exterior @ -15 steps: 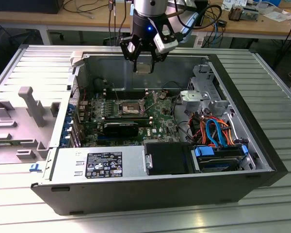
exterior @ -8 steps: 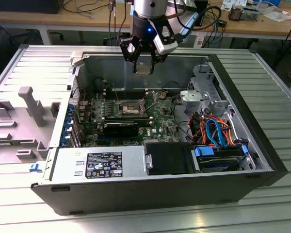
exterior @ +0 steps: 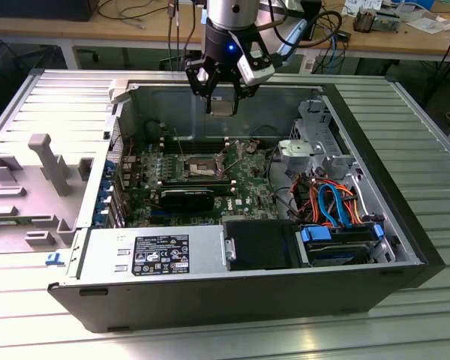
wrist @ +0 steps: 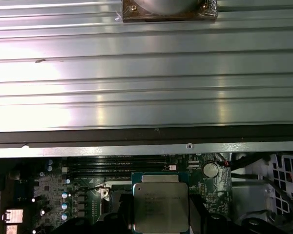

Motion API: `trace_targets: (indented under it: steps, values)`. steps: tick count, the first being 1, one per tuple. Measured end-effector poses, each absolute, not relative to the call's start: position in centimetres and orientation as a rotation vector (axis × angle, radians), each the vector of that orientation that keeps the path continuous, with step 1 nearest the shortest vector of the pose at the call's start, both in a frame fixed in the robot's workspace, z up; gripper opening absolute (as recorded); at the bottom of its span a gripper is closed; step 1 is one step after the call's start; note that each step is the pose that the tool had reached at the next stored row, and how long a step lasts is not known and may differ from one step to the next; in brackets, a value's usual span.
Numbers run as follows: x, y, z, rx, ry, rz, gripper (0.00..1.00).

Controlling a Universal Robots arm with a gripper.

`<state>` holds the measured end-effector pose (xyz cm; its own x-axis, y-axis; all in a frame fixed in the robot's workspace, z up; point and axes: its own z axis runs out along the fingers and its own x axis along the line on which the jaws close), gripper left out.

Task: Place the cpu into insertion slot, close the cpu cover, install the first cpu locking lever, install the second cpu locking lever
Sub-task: 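Place the cpu into insertion slot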

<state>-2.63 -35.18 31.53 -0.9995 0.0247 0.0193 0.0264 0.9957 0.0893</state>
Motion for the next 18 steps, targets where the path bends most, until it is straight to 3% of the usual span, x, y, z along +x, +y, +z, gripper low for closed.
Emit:
trace_targets:
  steps: [18]
  values:
    - [-2.63, -35.18, 30.75, -0.04, -3.12, -0.14, 0.54]
